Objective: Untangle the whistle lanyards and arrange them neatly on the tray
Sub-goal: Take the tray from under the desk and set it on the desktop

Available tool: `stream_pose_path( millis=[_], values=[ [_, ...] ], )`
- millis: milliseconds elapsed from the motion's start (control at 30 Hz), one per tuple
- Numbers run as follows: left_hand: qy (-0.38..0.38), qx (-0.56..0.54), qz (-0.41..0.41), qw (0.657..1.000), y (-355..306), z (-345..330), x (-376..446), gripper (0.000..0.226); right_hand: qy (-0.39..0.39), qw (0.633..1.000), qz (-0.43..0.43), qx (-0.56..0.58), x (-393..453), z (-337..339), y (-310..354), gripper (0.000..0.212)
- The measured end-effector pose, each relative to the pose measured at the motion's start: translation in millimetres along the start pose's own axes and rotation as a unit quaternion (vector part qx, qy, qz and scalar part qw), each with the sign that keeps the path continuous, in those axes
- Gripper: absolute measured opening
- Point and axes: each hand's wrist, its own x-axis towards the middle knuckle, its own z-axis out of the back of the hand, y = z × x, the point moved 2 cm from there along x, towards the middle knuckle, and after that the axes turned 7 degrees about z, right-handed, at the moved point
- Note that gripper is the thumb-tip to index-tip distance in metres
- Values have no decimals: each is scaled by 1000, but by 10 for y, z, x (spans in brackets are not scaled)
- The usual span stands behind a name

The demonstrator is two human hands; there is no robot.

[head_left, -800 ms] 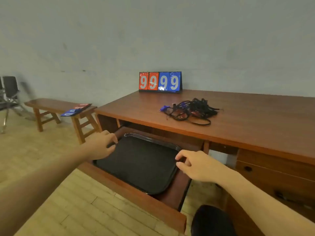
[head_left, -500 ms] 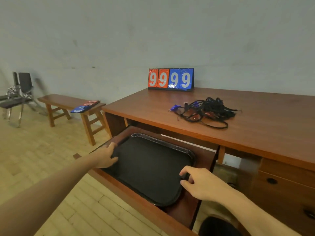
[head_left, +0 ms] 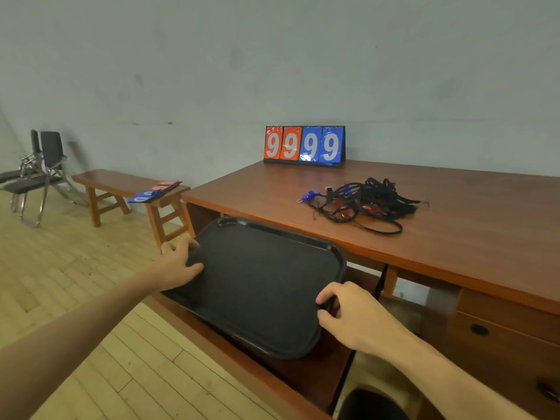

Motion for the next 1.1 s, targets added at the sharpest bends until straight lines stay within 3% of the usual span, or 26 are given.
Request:
stream_pose_path(
  millis=[200, 400, 667, 767, 933, 1100],
  values=[
    [-12, -35, -84, 996, -325, 385, -218, 39, -92, 995, 23, -34, -212, 765, 52, 16],
    [-10, -61, -153, 986, -1315, 354, -555, 38, -158, 982, -58, -89, -613, 1630, -453, 31],
    [90, -100, -292, 947, -3105, -348, -1126, 36, -213, 947, -232, -66, -1371, 2375, -1703, 62],
    [134, -150, -305, 931, -3637, -713, -1226, 32, -234, 934, -268, -43, -1725, 2514, -2222, 58],
    [134, -151, -356, 912, -4256, -1156, -1265, 32, -233, 913, -328, -66, -2047, 2557, -2949, 55],
    [97, -103, -364, 921, -4574, -1350, -1061, 27, -197, 915, -341, -91, -1909, 2681, -3307, 56]
  ],
)
